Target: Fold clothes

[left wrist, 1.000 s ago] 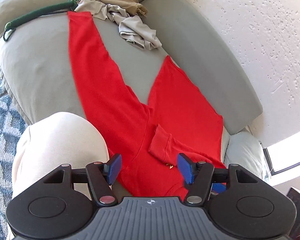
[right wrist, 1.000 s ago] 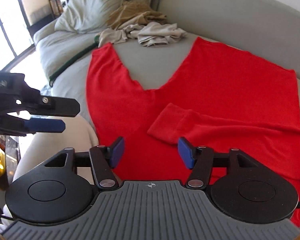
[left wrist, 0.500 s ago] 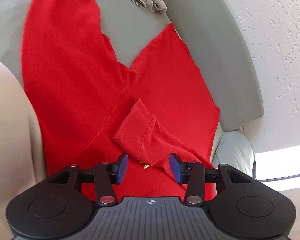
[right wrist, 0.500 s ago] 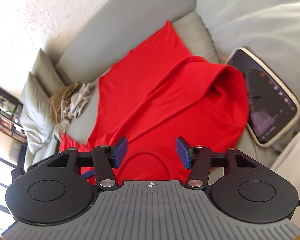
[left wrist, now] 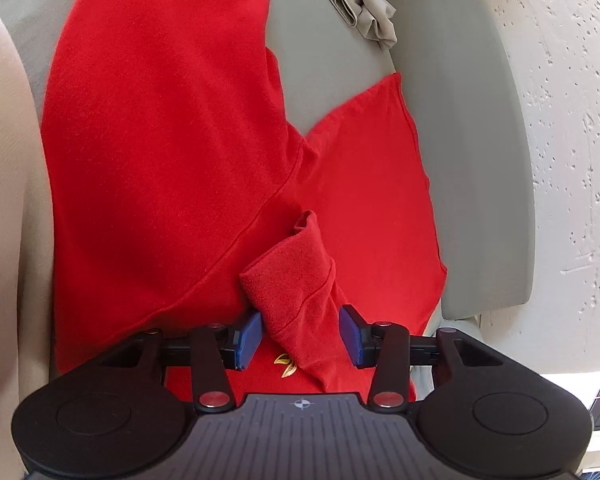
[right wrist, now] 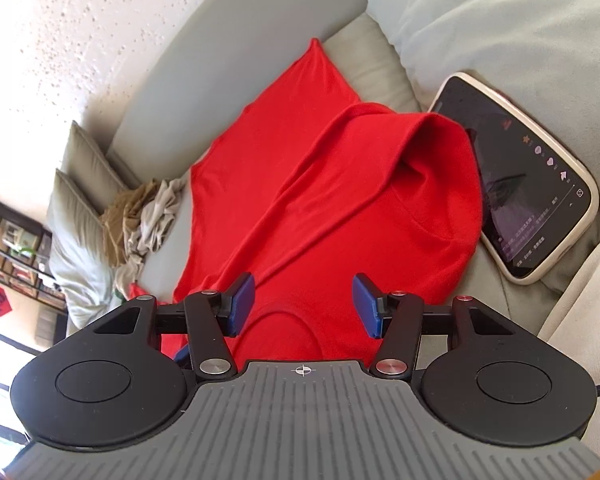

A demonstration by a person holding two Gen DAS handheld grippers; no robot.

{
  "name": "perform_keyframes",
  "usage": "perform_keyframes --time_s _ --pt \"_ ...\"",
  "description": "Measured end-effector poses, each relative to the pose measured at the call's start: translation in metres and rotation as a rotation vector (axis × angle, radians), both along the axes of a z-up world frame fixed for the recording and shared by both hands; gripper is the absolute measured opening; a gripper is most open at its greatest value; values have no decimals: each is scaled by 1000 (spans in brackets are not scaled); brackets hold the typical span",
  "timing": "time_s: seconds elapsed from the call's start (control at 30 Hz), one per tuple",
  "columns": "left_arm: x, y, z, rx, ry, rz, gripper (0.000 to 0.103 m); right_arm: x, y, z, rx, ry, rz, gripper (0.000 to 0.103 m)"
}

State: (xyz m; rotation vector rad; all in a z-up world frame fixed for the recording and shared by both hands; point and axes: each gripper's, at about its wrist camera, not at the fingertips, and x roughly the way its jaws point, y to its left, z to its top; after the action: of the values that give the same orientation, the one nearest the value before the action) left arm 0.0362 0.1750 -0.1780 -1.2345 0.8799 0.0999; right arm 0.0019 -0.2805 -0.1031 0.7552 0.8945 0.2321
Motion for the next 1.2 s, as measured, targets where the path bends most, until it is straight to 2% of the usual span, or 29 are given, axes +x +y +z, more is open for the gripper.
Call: perform_keyframes --time_s 0.07,0.13,0.23,0.27,0.33,0.4,0.53,0.6,0.63,0.67,0.7,0.8,0.93,1.0,1.1,1.2 --pt "-1 -2 2 18 -1 -4 35 5 -8 -7 6 2 -49 56" --pt "-4 -2 5 51 -3 -10 24 11 -19 -14 21 13 -124 54" --pt "-8 -1 5 70 -8 -20 22 18 -35 -24 47 39 -237 51" --pt "-10 0 5 77 -10 -24 22 22 -39 -27 52 45 -264 51" --pt "-9 -1 5 76 -14 -31 37 32 -45 -31 55 58 -301 51" --pt "-8 -3 6 77 -19 -38 41 44 -46 -34 53 64 -325 51" --pt "-3 -6 5 71 -11 -32 42 72 -43 -41 19 82 -369 51" --pt "-1 -6 5 62 -5 -21 41 83 -42 -45 23 92 -389 33" --pt "0 -6 4 58 -3 -15 36 86 -42 -46 24 95 -401 26" --pt "1 -6 4 60 0 -9 32 88 -42 -46 20 91 -411 11" --pt "3 -5 5 69 2 -1 19 88 -41 -44 13 88 -416 6" --pt "7 -4 8 121 -2 8 2 89 -41 -38 6 78 -411 2" --pt "14 -4 27 172 -68 -17 1 89 -45 -29 22 77 -388 1" --pt "19 0 48 192 -118 -27 1 90 -48 -27 47 97 -386 1" --pt "27 12 84 158 -244 2 0 89 -59 -21 205 130 -420 1" --pt "28 12 114 145 -361 43 1 81 -67 1 292 73 -439 1"
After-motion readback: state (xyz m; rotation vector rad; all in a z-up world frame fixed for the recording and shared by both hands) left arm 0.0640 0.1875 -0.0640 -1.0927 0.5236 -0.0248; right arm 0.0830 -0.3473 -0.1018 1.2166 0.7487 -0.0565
